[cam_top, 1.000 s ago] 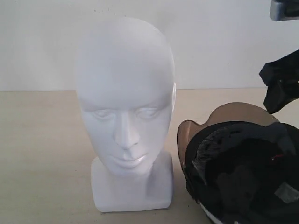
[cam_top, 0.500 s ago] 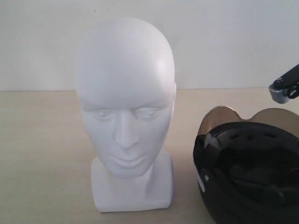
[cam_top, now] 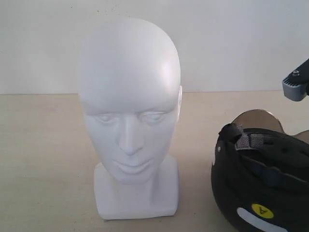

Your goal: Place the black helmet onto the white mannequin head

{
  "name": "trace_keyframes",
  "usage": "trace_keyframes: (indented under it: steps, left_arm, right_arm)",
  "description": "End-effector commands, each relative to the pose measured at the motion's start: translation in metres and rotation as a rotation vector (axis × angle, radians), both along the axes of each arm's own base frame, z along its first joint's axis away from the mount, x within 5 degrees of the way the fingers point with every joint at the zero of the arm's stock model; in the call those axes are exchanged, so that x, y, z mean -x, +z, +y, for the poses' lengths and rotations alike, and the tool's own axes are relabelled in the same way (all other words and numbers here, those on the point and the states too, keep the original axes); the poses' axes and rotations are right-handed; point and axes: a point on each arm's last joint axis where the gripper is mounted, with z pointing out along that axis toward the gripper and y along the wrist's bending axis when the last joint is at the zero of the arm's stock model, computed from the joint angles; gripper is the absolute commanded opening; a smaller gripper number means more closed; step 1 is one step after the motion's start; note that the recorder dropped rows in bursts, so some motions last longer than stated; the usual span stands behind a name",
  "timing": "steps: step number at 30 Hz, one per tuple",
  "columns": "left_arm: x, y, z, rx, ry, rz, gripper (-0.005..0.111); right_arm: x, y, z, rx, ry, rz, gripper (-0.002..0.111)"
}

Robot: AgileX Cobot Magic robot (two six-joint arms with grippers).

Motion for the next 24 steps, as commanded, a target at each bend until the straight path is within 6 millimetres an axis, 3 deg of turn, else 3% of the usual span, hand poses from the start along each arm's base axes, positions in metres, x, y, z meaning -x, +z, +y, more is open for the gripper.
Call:
trace_keyframes:
  steps: [1, 3, 10, 20, 24]
  left_arm:
    - [0.000, 0.001, 0.000, 0.000, 0.005, -0.010, 0.004]
    - [0.000, 0.001, 0.000, 0.000, 0.005, -0.010, 0.004]
    - [0.000, 0.001, 0.000, 0.000, 0.005, -0.010, 0.004]
    - [0.000, 0.001, 0.000, 0.000, 0.005, -0.010, 0.004]
    - [0.000, 0.001, 0.000, 0.000, 0.005, -0.010, 0.004]
  right_arm:
    - [0.002, 0.002, -0.001, 0.012, 0.057, -0.009, 0.054]
    - [0.002, 0.003, -0.001, 0.021, 0.081, -0.009, 0.051]
    - [0.000, 0.003, -0.001, 0.049, 0.174, -0.036, 0.070]
    - [-0.017, 0.010, 0.004, 0.086, 0.378, -0.230, 0.070]
    - [-0.020, 0.012, 0.006, 0.071, 0.357, -0.278, 0.070]
